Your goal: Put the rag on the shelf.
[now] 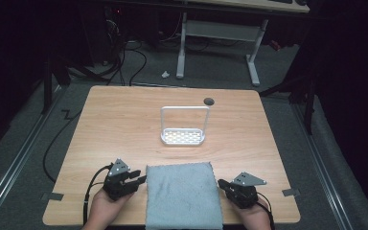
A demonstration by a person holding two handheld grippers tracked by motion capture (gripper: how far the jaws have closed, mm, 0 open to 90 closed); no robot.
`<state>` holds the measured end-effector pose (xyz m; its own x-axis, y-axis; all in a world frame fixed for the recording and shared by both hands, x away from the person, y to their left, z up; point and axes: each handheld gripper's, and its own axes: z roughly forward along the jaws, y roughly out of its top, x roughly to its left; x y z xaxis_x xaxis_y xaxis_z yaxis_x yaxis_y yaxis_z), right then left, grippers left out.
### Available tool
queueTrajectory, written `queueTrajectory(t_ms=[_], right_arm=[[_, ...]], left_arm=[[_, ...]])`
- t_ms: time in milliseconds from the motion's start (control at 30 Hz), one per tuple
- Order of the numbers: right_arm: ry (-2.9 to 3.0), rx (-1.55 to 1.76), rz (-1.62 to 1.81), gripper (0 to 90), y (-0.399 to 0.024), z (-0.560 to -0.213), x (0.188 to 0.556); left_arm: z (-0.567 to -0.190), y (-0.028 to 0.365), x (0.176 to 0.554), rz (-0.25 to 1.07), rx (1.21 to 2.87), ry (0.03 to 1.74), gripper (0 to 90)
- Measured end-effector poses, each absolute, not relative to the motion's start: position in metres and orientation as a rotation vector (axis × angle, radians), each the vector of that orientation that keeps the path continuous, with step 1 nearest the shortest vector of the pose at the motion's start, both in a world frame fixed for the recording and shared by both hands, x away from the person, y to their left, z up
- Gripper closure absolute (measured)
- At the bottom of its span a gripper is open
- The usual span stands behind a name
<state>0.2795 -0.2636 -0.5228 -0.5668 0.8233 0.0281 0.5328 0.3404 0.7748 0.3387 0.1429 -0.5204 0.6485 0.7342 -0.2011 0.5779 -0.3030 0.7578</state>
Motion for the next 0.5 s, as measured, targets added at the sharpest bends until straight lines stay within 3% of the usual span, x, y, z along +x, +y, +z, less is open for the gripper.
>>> queueTrajectory(t_ms=[167, 500], right_arm=[[2.249, 1.175, 1.086, 84.5, -0.262, -0.522, 0.28], [2.207, 1.242, 1.148, 76.3, -0.259, -0.519, 0.293]], left_arm=[[-0.529, 0.118, 0.36, 0.271, 2.026, 1.081, 57.8], [-0.531, 0.108, 0.356, 0.313, 2.017, 1.12, 67.2]])
